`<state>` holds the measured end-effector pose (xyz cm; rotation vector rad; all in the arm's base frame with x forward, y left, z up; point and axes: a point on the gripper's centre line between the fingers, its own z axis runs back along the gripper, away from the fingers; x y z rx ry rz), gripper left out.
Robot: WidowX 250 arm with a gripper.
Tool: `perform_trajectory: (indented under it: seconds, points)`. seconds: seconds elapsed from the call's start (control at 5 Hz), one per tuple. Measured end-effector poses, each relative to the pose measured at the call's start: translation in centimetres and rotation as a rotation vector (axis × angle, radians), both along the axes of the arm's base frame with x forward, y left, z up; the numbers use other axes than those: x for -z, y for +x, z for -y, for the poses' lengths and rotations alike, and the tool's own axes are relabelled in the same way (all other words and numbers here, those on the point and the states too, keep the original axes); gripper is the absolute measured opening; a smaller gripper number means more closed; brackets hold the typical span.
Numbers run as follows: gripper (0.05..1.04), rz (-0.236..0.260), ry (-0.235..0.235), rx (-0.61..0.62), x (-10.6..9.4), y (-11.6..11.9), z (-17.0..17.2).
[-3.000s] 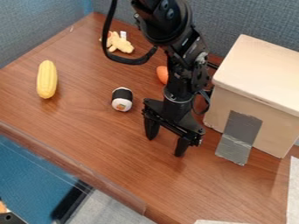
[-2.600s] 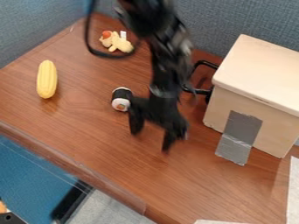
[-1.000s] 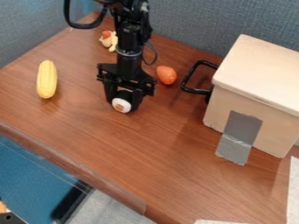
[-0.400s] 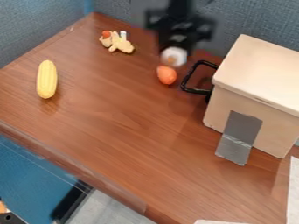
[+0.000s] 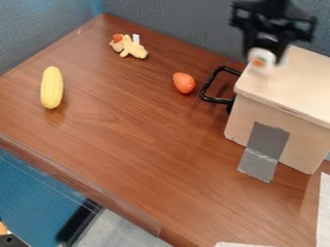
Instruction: Put the sushi on top of the drawer
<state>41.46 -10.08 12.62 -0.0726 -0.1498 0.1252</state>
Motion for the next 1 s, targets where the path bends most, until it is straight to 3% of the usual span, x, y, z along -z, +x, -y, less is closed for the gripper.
perform_trajectory:
  seconds: [0.2, 0.4, 0.6, 0.8, 1.0]
  points:
    - [0.515, -0.033, 0.022, 0.026, 1.2, 0.7, 1.6]
    - [0.588, -0.038, 0.042, 0.043, 1.6, 1.7, 2.6]
    - [0.891, -0.053, 0.047, 0.043, 1.8, 1.6, 2.7]
    - [1.007, -0.065, 0.050, 0.030, 1.1, 1.2, 2.5]
    - [1.002, 0.018, 0.007, 0.005, -2.9, 0.9, 1.5]
